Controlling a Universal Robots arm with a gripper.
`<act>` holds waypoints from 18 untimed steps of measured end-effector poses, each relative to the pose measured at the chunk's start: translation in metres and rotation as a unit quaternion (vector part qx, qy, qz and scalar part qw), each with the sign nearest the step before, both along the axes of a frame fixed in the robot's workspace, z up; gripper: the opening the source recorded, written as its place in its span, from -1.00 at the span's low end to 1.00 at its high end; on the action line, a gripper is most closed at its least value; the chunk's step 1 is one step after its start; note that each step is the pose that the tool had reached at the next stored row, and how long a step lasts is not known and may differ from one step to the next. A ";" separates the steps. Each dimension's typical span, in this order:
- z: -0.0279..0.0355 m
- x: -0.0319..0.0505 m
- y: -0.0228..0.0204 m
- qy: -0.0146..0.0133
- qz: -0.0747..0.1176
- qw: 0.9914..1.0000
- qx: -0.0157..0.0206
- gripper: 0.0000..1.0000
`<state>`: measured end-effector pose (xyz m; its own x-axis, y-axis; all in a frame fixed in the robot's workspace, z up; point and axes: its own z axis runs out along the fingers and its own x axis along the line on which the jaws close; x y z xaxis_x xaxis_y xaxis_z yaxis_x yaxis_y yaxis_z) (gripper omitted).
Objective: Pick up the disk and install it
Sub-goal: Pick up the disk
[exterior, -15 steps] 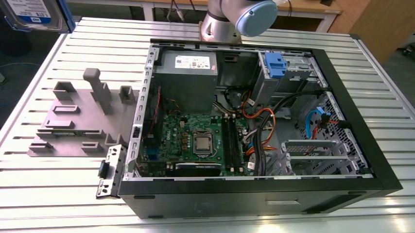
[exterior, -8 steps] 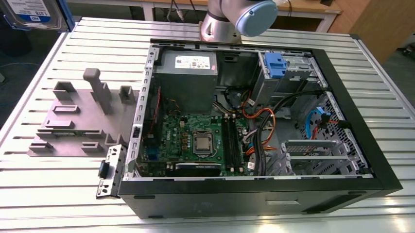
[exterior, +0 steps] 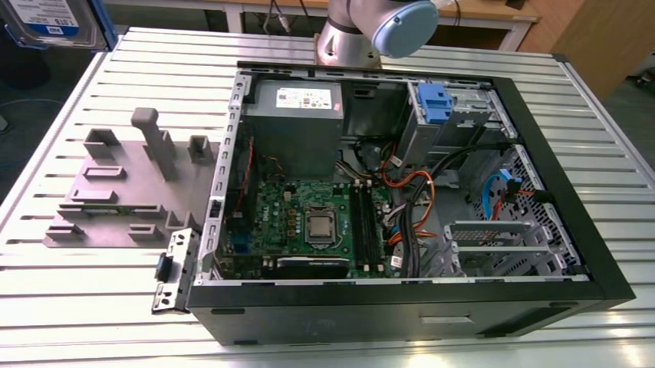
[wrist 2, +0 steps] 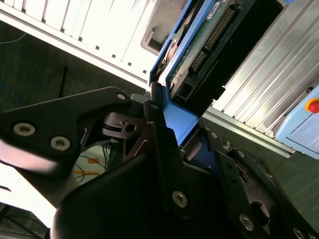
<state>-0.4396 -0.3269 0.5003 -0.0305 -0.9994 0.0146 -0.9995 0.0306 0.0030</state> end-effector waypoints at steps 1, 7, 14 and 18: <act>0.0000 0.0000 -0.0001 0.000 0.000 1.000 0.000 -0.27; 0.0000 0.0011 -0.0001 0.000 0.000 1.000 0.000 -0.27; 0.0000 0.0036 -0.0001 0.000 0.000 1.000 0.000 -0.27; 0.0000 0.0052 -0.0001 0.000 0.000 1.000 0.000 -0.27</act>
